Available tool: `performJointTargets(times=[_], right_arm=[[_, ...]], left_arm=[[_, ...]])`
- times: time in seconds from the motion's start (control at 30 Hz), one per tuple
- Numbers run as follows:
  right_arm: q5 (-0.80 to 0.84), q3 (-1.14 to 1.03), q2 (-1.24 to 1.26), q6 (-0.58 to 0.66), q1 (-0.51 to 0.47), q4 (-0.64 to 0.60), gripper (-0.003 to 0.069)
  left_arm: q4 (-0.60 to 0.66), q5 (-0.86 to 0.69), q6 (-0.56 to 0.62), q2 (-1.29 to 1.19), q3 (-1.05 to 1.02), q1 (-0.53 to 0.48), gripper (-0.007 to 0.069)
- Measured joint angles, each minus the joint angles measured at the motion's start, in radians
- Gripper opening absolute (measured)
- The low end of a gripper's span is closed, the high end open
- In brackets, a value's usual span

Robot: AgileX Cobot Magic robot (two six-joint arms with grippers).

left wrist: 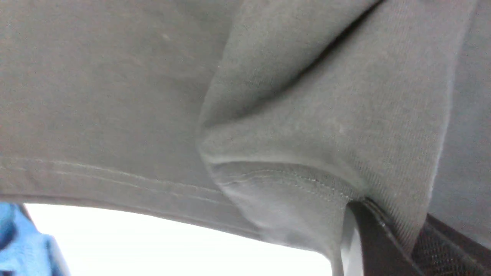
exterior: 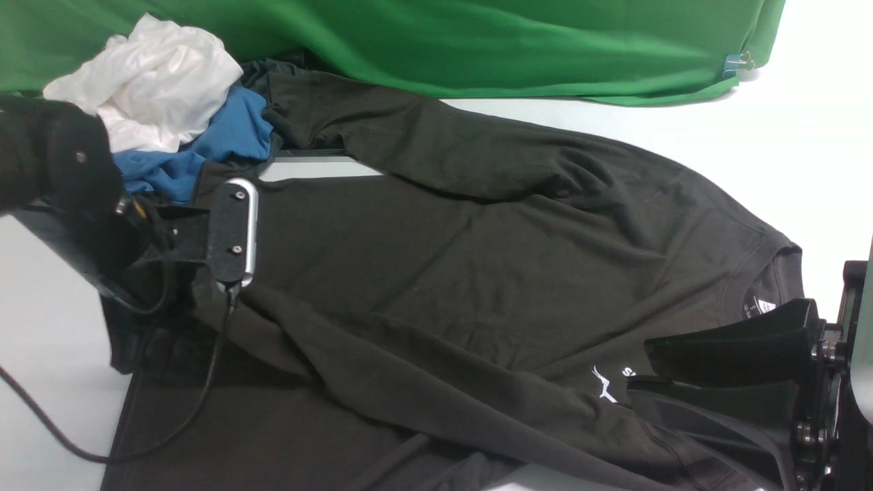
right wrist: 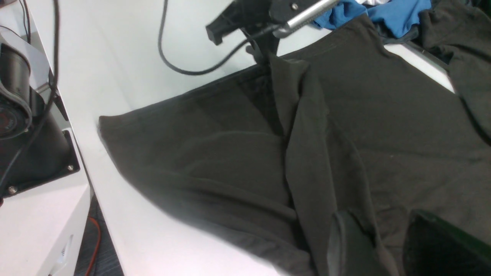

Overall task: Fold a long-sleeved shirt on a white desktop.
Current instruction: 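Grab the top left corner of the dark shirt with the left gripper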

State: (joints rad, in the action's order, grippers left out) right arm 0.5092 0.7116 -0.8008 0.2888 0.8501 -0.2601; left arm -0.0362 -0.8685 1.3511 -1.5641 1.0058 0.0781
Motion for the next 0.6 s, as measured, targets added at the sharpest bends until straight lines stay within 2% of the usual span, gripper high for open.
performJointTargets(times=[0.2,0.6], right_arm=[[0.000,0.000,0.000,0.003,0.000,0.000,0.0237],[0.009,0.000,0.000,0.006,0.000,0.000,0.0237]], left_arm=[[-0.041,-0.158,-0.013,0.021,0.000,0.000,0.0042],[-0.066,-0.215,-0.048,0.044,0.000,0.000,0.0042]])
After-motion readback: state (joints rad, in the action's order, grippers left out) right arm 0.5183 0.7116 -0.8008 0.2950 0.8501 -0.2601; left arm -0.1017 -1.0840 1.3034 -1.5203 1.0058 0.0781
